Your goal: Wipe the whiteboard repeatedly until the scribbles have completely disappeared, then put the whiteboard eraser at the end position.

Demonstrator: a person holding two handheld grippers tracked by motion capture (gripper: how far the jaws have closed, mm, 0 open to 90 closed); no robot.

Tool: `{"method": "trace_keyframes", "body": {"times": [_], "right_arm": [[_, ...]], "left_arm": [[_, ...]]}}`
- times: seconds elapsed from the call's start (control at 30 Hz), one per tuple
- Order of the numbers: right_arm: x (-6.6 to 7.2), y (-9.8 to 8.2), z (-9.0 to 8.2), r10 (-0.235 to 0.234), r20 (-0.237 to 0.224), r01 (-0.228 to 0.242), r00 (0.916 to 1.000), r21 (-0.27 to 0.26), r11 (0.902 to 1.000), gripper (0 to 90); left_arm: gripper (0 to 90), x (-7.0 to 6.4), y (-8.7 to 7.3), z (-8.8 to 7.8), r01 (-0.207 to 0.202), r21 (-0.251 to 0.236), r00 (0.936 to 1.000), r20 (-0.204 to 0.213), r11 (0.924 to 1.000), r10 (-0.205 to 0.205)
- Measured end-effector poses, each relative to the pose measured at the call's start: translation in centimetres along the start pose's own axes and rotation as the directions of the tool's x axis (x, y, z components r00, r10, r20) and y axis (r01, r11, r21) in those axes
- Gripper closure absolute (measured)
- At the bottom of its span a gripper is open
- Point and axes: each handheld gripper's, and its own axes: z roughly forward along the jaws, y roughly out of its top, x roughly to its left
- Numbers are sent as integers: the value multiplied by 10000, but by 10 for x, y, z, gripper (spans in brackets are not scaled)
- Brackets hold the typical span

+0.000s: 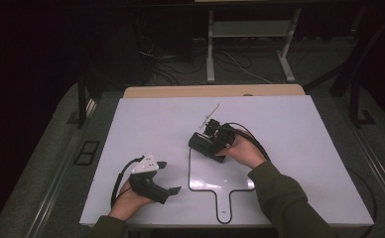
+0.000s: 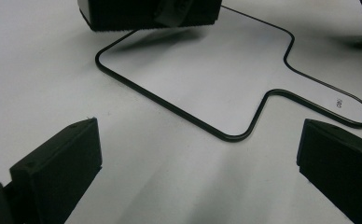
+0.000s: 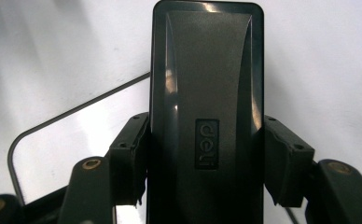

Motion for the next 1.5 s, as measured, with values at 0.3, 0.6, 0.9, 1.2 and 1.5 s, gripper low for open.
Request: {"method": "trace_keyframes", "body": {"times": [0.3,0.6,0.9,1.2,1.5], "right_arm": [[-23,3,-14,537,279,-522,9982,-500,9974,385],[-52,4,-23,1268,826,-1207,9885,-757,9898,384],[-89,0,-16,2104,973,-2027,9728,-829,9757,383],[-108,5,8,2364,1274,-2343,9633,-318,9717,382],[-112,8,32,2033,1318,-2071,9702,155,9782,380]], "left_arm": [[0,1,0,-1,-24,3,10000,-41,10000,24],[0,3,-1,-1,-39,-21,10000,5,10000,39],[0,1,0,-2,-41,-34,10000,-2,10000,41],[0,1,0,-2,-39,-85,10000,15,10000,39],[0,2,-1,-2,39,-45,10000,-10,10000,-39]]}}
